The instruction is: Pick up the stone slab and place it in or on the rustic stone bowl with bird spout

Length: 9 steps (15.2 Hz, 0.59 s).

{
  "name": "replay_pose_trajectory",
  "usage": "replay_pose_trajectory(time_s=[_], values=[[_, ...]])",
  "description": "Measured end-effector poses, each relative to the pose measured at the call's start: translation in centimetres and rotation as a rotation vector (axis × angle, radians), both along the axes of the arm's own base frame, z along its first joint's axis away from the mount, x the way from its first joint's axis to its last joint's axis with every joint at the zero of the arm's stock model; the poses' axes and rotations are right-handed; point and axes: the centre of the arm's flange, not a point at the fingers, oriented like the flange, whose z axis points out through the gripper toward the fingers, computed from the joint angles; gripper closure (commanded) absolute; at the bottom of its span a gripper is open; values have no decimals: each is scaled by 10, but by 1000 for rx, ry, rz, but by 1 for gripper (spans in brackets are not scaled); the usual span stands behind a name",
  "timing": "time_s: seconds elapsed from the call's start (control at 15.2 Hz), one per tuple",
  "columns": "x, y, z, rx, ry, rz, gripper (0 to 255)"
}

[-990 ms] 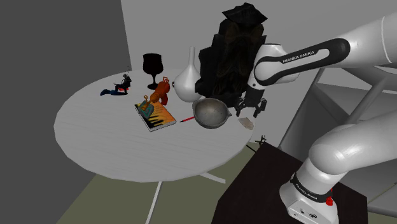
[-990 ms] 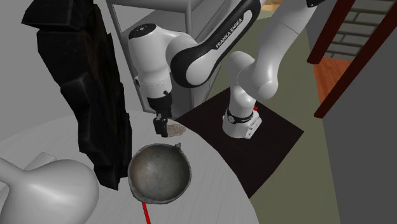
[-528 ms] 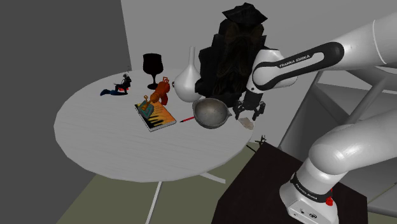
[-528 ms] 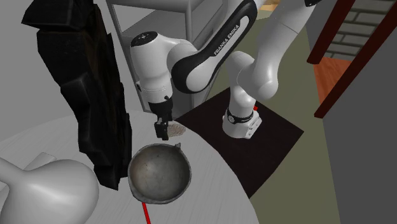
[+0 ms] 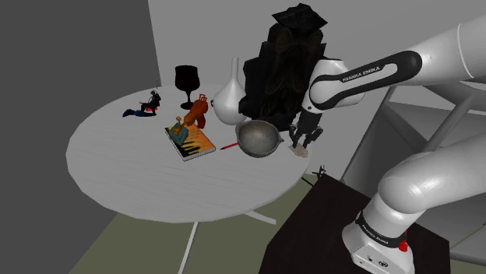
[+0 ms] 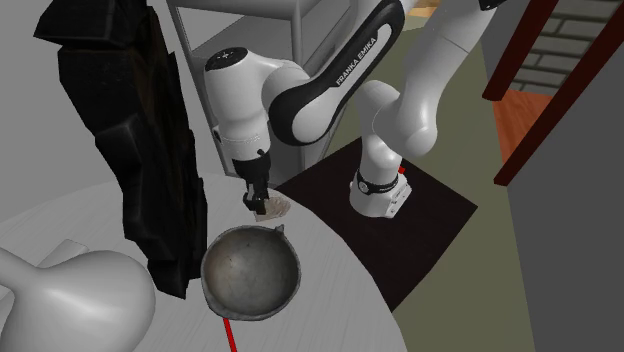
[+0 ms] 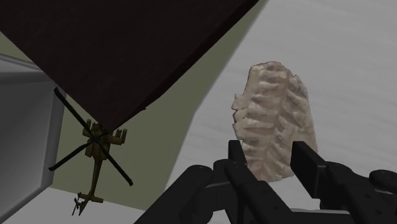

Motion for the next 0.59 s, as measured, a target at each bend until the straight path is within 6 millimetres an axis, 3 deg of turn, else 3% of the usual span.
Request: replay_pose_trajectory(time_s=[0.33, 0.59], values=[[1, 0, 0, -1, -4, 0, 255], [0, 2, 14, 2, 6, 2, 255]])
